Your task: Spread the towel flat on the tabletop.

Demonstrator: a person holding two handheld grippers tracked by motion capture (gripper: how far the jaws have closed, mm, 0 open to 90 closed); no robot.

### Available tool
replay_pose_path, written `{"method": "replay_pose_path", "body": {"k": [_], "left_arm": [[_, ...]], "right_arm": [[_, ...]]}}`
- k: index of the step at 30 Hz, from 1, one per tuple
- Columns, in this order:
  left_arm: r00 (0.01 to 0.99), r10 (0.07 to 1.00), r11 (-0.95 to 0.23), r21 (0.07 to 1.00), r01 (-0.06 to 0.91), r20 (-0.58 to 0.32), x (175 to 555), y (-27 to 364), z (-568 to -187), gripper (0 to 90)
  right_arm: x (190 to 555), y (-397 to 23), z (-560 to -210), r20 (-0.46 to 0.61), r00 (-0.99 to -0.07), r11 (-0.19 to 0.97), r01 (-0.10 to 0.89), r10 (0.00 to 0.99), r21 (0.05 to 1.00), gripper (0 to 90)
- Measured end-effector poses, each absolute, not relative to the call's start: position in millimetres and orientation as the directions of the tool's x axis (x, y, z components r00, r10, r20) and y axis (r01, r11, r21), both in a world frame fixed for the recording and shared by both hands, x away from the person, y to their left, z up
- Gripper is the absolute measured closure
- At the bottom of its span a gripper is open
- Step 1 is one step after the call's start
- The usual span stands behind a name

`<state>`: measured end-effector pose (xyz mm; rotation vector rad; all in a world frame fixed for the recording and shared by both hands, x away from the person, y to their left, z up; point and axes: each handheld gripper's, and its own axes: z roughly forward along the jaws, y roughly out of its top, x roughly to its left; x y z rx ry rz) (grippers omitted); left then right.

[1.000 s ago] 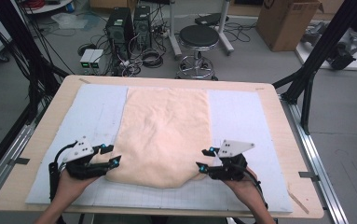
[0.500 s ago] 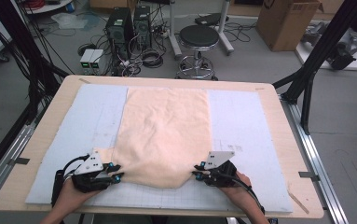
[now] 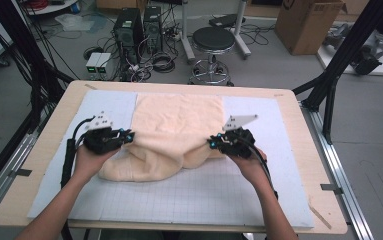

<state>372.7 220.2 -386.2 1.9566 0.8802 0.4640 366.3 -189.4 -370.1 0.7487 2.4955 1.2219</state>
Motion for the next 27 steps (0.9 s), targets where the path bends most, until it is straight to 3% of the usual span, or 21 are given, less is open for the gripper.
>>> {"method": "replay_pose_path", "body": {"k": [5,9,12,18,22,27], "left_arm": [[0.609,0.792,-0.318,0.823,0.471,-0.043,406,211,-411,76.8],[0.593,0.801,-0.284,0.817,0.502,-0.085,412,217,-416,63.5],[0.610,0.787,-0.260,0.846,0.466,-0.094,402,226,-402,55.9],[0.679,0.729,-0.247,0.891,0.380,-0.088,370,237,-383,52.6],[0.736,0.674,-0.305,0.886,0.349,-0.058,342,236,-387,49.8],[0.780,0.624,-0.354,0.869,0.347,-0.057,311,238,-407,47.6]], "right_arm": [[412,-185,-402,0.034,-0.771,0.490,0.437,0.636,0.754,79.2],[424,-188,-419,0.058,-0.744,0.473,0.480,0.665,0.738,67.5],[416,-193,-407,0.049,-0.758,0.453,0.439,0.651,0.776,61.9],[378,-196,-375,0.019,-0.822,0.426,0.315,0.570,0.848,61.0],[360,-183,-379,0.040,-0.869,0.488,0.315,0.493,0.814,58.7],[340,-163,-398,-0.006,-0.898,0.552,0.265,0.439,0.790,60.7]]}}
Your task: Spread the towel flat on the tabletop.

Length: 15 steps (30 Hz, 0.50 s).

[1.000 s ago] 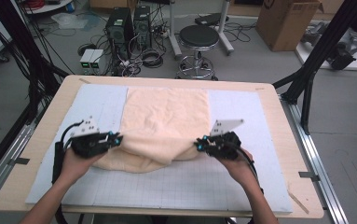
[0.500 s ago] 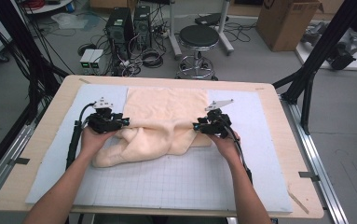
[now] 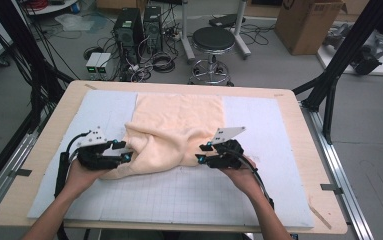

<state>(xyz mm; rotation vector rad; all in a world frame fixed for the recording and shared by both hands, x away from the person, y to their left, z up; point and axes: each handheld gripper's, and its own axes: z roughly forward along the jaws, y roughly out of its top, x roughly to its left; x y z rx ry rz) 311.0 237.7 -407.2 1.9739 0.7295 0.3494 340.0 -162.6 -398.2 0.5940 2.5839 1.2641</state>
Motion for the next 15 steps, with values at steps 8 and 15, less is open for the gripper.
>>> {"method": "replay_pose_path", "body": {"k": [8,15], "left_arm": [[0.824,0.565,-0.460,0.812,0.359,-0.044,292,241,-431,47.6],[0.823,0.566,-0.479,0.797,0.369,-0.041,298,237,-432,83.6]], "right_arm": [[345,-140,-436,-0.026,-0.910,0.647,0.274,0.413,0.712,63.1],[347,-138,-434,-0.046,-0.918,0.658,0.247,0.394,0.711,85.1]]}}
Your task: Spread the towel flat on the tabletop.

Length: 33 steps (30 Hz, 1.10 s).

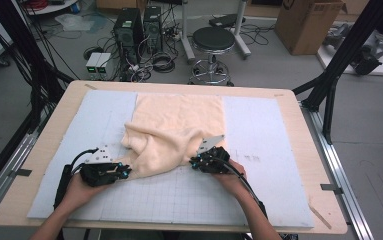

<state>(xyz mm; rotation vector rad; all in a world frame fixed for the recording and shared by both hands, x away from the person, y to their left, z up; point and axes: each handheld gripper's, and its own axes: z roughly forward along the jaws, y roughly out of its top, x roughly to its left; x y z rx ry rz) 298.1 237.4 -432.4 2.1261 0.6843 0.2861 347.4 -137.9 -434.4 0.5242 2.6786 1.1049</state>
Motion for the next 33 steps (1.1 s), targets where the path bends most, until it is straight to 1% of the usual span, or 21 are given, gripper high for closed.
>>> {"method": "replay_pose_path", "body": {"k": [2,7,8,12,14,17,20,23,25,27,28,30,32,33], "left_arm": [[0.812,0.582,-0.429,0.828,0.360,-0.051,296,242,-423,84.8],[0.799,0.599,-0.337,0.885,0.320,-0.061,288,255,-391,85.1],[0.797,0.600,-0.312,0.895,0.318,-0.074,288,256,-385,85.1],[0.793,0.599,-0.244,0.919,0.309,-0.107,288,260,-365,85.0],[0.788,0.607,-0.228,0.926,0.300,-0.105,288,261,-359,85.0],[0.771,0.624,-0.212,0.922,0.324,-0.128,296,260,-358,84.8],[0.749,0.646,-0.210,0.909,0.361,-0.148,312,250,-369,84.4],[0.718,0.678,-0.243,0.874,0.420,-0.157,331,232,-387,83.4],[0.705,0.689,-0.251,0.857,0.450,-0.168,341,222,-397,83.3],[0.694,0.701,-0.277,0.833,0.479,-0.166,350,213,-406,81.4],[0.686,0.709,-0.283,0.823,0.493,-0.167,353,209,-410,80.0],[0.692,0.701,-0.287,0.819,0.497,-0.175,355,208,-412,73.8],[0.702,0.690,-0.279,0.831,0.482,-0.175,353,210,-409,69.8],[0.706,0.689,-0.285,0.835,0.470,-0.162,351,211,-406,68.3]], "right_arm": [[344,-144,-425,-0.029,-0.919,0.627,0.245,0.393,0.739,85.6],[324,-167,-390,-0.053,-0.914,0.570,0.205,0.403,0.796,85.8],[320,-172,-383,-0.058,-0.914,0.560,0.194,0.401,0.806,85.8],[301,-189,-355,-0.094,-0.911,0.535,0.149,0.401,0.832,85.8],[294,-200,-343,-0.117,-0.903,0.522,0.130,0.413,0.843,85.8],[295,-219,-330,-0.129,-0.880,0.511,0.141,0.457,0.848,85.8],[309,-230,-335,-0.089,-0.863,0.509,0.207,0.497,0.836,85.7],[335,-226,-358,-0.048,-0.840,0.561,0.318,0.541,0.765,85.1],[351,-222,-373,-0.043,-0.819,0.583,0.370,0.572,0.723,85.0],[366,-219,-385,-0.029,-0.804,0.584,0.406,0.594,0.703,83.7],[373,-218,-389,-0.022,-0.794,0.582,0.426,0.607,0.693,82.5],[380,-219,-394,0.012,-0.785,0.555,0.449,0.620,0.700,75.4],[377,-220,-390,0.032,-0.795,0.523,0.429,0.606,0.737,71.3],[372,-219,-385,0.023,-0.800,0.516,0.409,0.600,0.753,67.3]]}}
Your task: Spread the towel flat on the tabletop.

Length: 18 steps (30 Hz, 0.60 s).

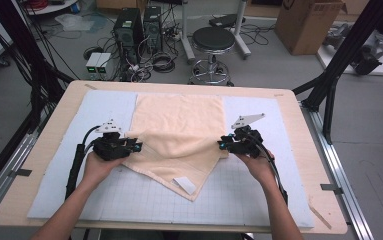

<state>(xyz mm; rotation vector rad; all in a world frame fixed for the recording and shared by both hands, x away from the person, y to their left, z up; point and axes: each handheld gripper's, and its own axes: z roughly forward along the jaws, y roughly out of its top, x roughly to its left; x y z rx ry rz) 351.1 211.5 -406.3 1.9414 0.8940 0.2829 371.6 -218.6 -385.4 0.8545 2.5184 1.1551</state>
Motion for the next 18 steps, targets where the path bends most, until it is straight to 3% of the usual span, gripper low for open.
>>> {"method": "replay_pose_path", "body": {"k": [4,8,12,18], "left_arm": [[0.707,0.689,-0.262,0.855,0.447,-0.159,346,217,-399,62.2],[0.719,0.680,-0.257,0.872,0.417,-0.143,340,221,-392,57.7],[0.733,0.671,-0.276,0.881,0.384,-0.109,332,225,-387,55.0],[0.738,0.668,-0.291,0.881,0.373,-0.092,327,237,-386,52.8]], "right_arm": [[343,-206,-365,-0.015,-0.841,0.505,0.311,0.541,0.805,61.6],[319,-180,-366,0.015,-0.900,0.515,0.263,0.436,0.815,56.7],[305,-152,-393,0.075,-0.934,0.548,0.268,0.349,0.792,56.3],[303,-122,-434,0.091,-0.950,0.662,0.276,0.299,0.697,58.4]]}}
